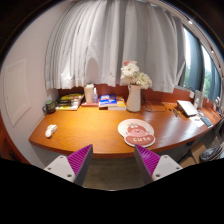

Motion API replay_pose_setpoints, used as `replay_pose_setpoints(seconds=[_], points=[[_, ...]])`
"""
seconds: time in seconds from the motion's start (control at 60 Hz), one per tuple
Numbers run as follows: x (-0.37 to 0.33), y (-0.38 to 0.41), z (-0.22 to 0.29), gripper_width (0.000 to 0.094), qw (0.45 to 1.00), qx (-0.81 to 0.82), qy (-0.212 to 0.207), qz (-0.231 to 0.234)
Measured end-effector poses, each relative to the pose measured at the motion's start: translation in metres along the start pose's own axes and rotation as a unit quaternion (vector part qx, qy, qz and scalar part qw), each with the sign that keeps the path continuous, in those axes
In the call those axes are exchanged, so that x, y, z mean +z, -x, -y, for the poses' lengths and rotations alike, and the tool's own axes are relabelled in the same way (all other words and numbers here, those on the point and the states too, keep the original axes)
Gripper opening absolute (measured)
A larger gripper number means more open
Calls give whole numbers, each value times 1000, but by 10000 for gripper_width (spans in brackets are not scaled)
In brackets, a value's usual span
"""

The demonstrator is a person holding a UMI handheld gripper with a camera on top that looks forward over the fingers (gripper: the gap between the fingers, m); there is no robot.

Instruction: Arrange mouse

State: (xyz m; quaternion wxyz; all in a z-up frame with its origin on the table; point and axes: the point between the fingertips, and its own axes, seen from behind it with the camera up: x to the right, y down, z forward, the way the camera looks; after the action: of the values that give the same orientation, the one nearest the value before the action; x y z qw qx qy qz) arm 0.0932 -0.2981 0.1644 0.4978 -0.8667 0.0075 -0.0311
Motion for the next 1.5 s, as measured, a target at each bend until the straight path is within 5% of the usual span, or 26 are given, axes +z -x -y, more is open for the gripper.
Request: replay_pose_setpoints(seconds=[0.45, 0.933, 1.017, 1.15, 1.5], points=[[83, 235, -95, 827, 989, -29, 93, 113], [233, 395, -50, 828, 985, -37, 114, 122], [253, 401, -43, 768, 985, -38, 120, 116], [274, 400, -34, 531, 986, -46, 126, 100], [273, 400, -36, 392, 982, -50, 144, 110]])
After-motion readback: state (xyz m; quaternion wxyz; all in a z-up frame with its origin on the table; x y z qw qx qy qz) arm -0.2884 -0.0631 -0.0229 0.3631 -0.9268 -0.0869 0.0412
